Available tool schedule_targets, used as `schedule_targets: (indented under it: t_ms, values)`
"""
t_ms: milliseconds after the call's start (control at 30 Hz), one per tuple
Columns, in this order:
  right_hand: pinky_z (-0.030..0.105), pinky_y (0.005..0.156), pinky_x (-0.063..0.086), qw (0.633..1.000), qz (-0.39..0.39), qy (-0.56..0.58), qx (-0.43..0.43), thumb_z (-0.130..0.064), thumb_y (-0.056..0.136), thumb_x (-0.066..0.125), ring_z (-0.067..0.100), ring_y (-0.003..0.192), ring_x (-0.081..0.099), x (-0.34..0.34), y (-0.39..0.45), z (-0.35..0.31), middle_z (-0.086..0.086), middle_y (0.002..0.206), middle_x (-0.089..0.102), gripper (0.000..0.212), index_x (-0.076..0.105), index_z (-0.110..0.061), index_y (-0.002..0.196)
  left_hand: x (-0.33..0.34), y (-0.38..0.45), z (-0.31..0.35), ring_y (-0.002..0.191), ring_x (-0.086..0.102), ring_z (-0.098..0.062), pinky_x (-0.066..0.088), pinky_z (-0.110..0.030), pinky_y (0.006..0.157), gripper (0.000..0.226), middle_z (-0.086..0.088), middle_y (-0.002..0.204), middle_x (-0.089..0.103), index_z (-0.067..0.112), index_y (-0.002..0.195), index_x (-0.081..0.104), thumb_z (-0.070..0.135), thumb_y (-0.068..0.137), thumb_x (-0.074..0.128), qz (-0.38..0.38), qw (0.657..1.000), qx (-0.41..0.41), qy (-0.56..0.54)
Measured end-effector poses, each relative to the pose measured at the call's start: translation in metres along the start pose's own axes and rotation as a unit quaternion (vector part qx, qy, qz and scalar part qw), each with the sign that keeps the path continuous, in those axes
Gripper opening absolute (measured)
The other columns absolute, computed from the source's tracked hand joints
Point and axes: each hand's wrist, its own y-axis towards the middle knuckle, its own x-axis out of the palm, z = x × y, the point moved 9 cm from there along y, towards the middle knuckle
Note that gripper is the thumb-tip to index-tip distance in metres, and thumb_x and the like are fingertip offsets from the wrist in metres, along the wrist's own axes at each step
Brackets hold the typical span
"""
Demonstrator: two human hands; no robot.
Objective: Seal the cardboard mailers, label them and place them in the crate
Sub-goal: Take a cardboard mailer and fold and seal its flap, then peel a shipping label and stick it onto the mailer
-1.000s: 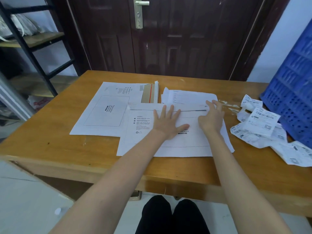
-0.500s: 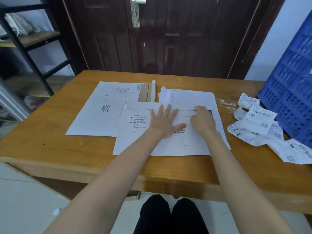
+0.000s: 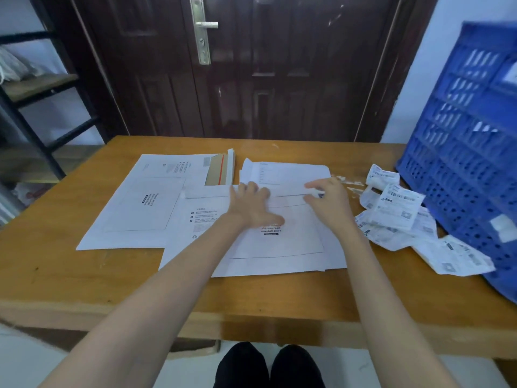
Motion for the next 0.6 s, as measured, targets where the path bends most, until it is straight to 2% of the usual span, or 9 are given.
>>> schedule_targets:
  t_ms: [67,133,167,200,300,400,467,533,600]
  values:
    - [0.016,0.085,0.040,0.999,0.019,0.021,-0.019,-0.011,0.088,0.064,0.009,0.108,0.051,-0.020,-0.005,-0.006,-0.005,0.115,0.047,0.025,0.066,-0.015,0.112,-0.012,0.005,0.018,0.128,0.031,-0.030,0.024,-0.040,0.107,0.066,-0.007,0.135,0.039,0.023,0.133,0.047,0.054,0.079,0.066,0.048,0.998,0.035,-0.032]
    - [0.006,0.076,0.038,0.997,0.062,0.027,-0.021,-0.009,0.087,0.065,0.008,0.104,0.053,-0.047,-0.007,-0.006,-0.006,0.113,0.048,0.024,0.067,-0.016,0.109,-0.021,0.007,0.042,0.119,0.044,-0.023,0.038,-0.036,0.099,0.048,-0.004,0.128,0.047,0.021,0.126,0.052,0.039,0.084,0.066,0.089,0.985,0.074,-0.128]
    - [0.005,0.074,0.039,0.996,0.084,0.019,-0.018,-0.009,0.086,0.065,0.008,0.103,0.054,-0.061,-0.008,-0.004,-0.005,0.114,0.051,0.023,0.068,-0.017,0.107,-0.023,0.007,0.055,0.110,0.052,-0.020,0.044,-0.036,0.094,0.038,-0.002,0.121,0.053,0.020,0.120,0.056,0.034,0.086,0.066,0.093,0.975,0.082,-0.186]
    - [0.009,0.076,0.042,0.995,0.103,-0.001,-0.010,-0.010,0.086,0.066,0.010,0.103,0.055,-0.075,-0.009,0.000,-0.004,0.115,0.053,0.021,0.069,-0.018,0.105,-0.022,0.007,0.068,0.098,0.059,-0.017,0.050,-0.037,0.088,0.028,0.001,0.112,0.060,0.020,0.112,0.060,0.030,0.087,0.065,0.084,0.962,0.085,-0.245]
    - [0.034,0.086,0.050,0.987,0.119,-0.097,0.039,-0.012,0.082,0.067,0.018,0.103,0.058,-0.103,-0.016,0.023,-0.001,0.114,0.057,0.016,0.069,-0.022,0.094,-0.004,0.003,0.112,0.067,0.067,-0.016,0.057,-0.032,0.071,0.011,-0.002,0.083,0.071,0.013,0.093,0.067,0.020,0.090,0.060,0.003,0.920,0.086,-0.383]
    - [0.040,0.089,0.043,0.967,0.055,-0.232,0.093,-0.023,0.076,0.072,0.026,0.109,0.053,-0.111,-0.028,0.046,0.000,0.115,0.059,0.016,0.066,-0.030,0.089,0.020,-0.002,0.150,0.054,0.064,-0.016,0.052,-0.023,0.061,0.011,-0.006,0.072,0.071,0.013,0.083,0.063,0.012,0.091,0.056,-0.061,0.910,0.095,-0.400]
    - [0.041,0.095,0.036,0.940,0.011,-0.316,0.127,-0.028,0.076,0.073,0.030,0.117,0.045,-0.105,-0.038,0.062,0.001,0.119,0.056,0.022,0.067,-0.029,0.097,0.032,-0.002,0.161,0.056,0.065,-0.020,0.054,-0.029,0.064,0.010,-0.009,0.075,0.071,0.012,0.086,0.061,0.011,0.093,0.054,-0.071,0.909,0.079,-0.403]
    - [0.041,0.096,0.033,0.931,0.025,-0.335,0.144,-0.024,0.080,0.066,0.030,0.118,0.043,-0.103,-0.045,0.071,0.001,0.119,0.058,0.021,0.069,-0.027,0.101,0.035,0.000,0.164,0.055,0.064,-0.022,0.056,-0.033,0.067,0.010,-0.011,0.079,0.071,0.011,0.088,0.061,0.009,0.093,0.052,-0.046,0.913,0.058,-0.401]
    - [0.039,0.093,0.033,0.936,0.072,-0.310,0.150,-0.019,0.084,0.060,0.028,0.113,0.046,-0.104,-0.050,0.076,0.002,0.109,0.064,0.017,0.072,-0.024,0.096,0.034,0.001,0.163,0.051,0.062,-0.018,0.055,-0.031,0.063,0.011,-0.009,0.079,0.072,0.011,0.088,0.060,0.008,0.092,0.051,-0.034,0.911,0.041,-0.408]
